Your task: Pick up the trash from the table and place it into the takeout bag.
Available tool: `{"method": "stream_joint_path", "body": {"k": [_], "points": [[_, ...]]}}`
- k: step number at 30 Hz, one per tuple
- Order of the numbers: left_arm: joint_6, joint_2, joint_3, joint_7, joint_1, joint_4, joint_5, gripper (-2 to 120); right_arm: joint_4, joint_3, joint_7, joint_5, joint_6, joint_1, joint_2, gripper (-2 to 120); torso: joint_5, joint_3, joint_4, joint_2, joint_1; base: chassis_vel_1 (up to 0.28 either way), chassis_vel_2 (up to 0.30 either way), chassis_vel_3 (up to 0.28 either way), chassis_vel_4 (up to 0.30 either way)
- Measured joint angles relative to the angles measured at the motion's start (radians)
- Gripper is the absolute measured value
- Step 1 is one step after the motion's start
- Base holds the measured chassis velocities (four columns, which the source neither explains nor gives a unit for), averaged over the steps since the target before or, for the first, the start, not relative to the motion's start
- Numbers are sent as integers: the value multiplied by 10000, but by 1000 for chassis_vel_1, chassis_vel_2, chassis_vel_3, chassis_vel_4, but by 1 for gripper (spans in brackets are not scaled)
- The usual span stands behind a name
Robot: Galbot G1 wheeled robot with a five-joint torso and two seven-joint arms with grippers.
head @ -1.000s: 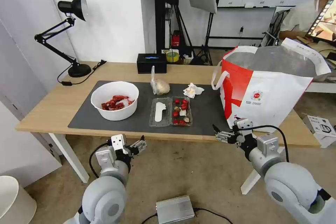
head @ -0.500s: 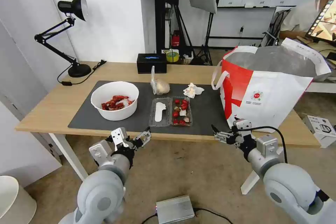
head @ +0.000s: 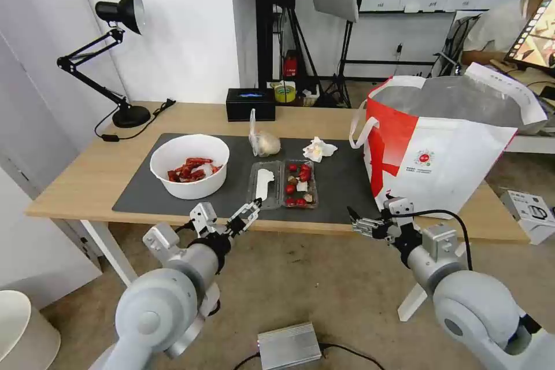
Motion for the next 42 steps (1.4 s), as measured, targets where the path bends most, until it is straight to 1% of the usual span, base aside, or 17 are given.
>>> {"method": "stream_joint_path", "body": {"k": [1, 6, 7, 8, 9, 29, 35, 38, 39, 42], "points": [[-46, -13, -23, -20, -32, -27, -204, 100, 0, -1, 0, -1, 2, 0, 5, 100, 0, 0, 0, 0, 0, 0, 0, 0, 0], [-117, -93, 6, -81, -131, 51, -533, 100, -1, -1, 1, -5, 4, 1, 6, 100, 5, 0, 5, 0, 0, 0, 0, 0, 0], [-158, -293, 111, -140, -337, 244, -800, 100, 0, -2, -9, -5, 6, 0, 6, 100, 0, 0, 5, 0, -1, 0, 0, 0, 0], [-190, -511, 203, -180, -559, 411, -970, 100, 0, 15, -8, -5, 8, -4, -6, 100, -3, 0, -3, 0, 0, 0, 0, 0, 0], [-191, -573, 238, -185, -615, 453, -1001, 100, 1, 27, -8, -5, 10, -5, -14, 100, 0, 0, -3, -1, 1, 0, 0, 0, 0], [-174, -729, 404, -182, -887, 803, -894, 100, -32, 50, -17, -14, 45, -6, 3, 100, 0, 0, 1, 0, 0, 0, 0, 0, 0], [-146, -850, 593, -172, -1158, 1231, -819, 100, -23, 75, -23, -15, 55, -13, -7, 100, 0, 0, 1, -1, 0, 0, 0, 0, 0], [-139, -982, 883, -258, -1502, 1670, -743, 100, -1, 104, -23, -16, 67, -39, -11, 100, 0, 0, 0, 0, 0, 0, 0, 0, 0], [-139, -982, 883, -258, -1502, 1670, -743, 100, -1, 104, -23, -16, 67, -39, -11, 100, 0, 0, 0, 0, 0, 0, 0, 0, 0], [-137, -1101, 1111, -318, -1700, 2038, -610, 100, 0, 129, -21, -17, 82, -45, -15, 100, 0, 0, 0, 0, 0, 0, 0, 0, 0]]}}
